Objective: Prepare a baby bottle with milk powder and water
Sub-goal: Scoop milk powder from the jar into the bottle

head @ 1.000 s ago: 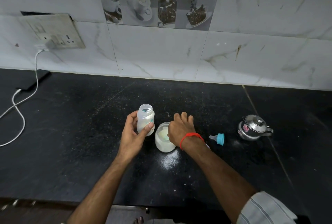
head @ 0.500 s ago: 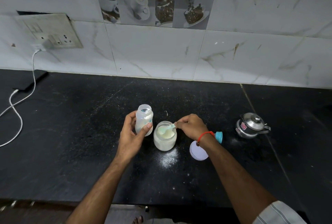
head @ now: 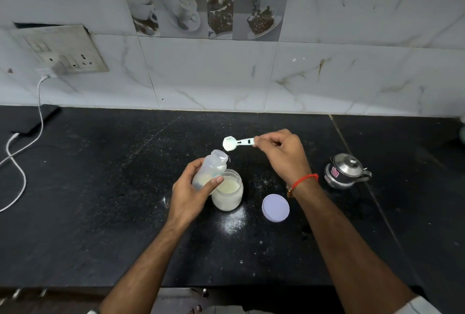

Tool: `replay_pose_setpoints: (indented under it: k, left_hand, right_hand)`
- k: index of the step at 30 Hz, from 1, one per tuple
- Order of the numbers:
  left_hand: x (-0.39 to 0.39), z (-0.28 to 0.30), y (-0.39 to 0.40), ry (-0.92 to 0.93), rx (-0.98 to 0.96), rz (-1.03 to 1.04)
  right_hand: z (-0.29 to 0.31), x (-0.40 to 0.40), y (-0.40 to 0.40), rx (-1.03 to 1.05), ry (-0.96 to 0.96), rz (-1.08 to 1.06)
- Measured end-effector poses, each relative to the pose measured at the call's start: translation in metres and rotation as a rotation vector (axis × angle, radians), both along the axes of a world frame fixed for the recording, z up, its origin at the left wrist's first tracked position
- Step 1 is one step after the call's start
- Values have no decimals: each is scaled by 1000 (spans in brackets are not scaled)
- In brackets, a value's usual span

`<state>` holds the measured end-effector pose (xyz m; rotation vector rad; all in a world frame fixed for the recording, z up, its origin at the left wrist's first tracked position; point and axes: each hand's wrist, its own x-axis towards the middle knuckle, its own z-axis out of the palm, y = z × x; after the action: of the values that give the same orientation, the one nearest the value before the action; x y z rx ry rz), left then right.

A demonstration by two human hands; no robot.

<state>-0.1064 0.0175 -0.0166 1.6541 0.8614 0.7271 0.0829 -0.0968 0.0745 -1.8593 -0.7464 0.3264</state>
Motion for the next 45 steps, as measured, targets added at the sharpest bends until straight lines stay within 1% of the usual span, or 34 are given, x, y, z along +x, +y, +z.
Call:
replay_pose_setpoints:
  k: [3,8,10,12,18,26,33,35,37,39,42,43,45]
  left_hand:
    - [4,7,-2,-13,2,-15]
    - [7,13,-3,-52,-32,-22]
    - [8,14,-2,-68,-43,-23]
    - [8,12,-1,-81,-60,-32]
    - [11,8,-1,-116,-90,-83]
    - [13,4,1,-128,-85,-110]
    - [13,0,4,-129,-74,-115]
    - [13,-1,4,-129,-77,-111]
    - [12,-2,5,-129,-77,-99]
    - [10,-4,7,-134,-83,-84]
    - [6,-5,7,-142,-101,-68]
    - [5,-6,8,-149,-107,-58]
    - [2,-7,9,-162,-113,-27]
  right_hand:
    - [1,-8,3,-23,-189,22]
    - [-8,-22,-2,-70,-636,76]
    - [-9,-23,-5,-63,-766,82]
    - [-10,-23,-7,-40,-855,72]
    - [-14,-22,-13,77,-960,15]
    - [-19,-20,-17,139,-979,13]
    - [-27,-17,-18,148,-991,31]
    - [-29,-17,-18,142,-954,46]
    - [-32,-19,-16,141,-786,33]
    - [-35,-17,-13,184,-510,3]
    - [-34,-13,-12,264,-11,-4]
    - [-34,-13,-12,258,120,-16]
    - [-38,-13,-11,212,271,-41]
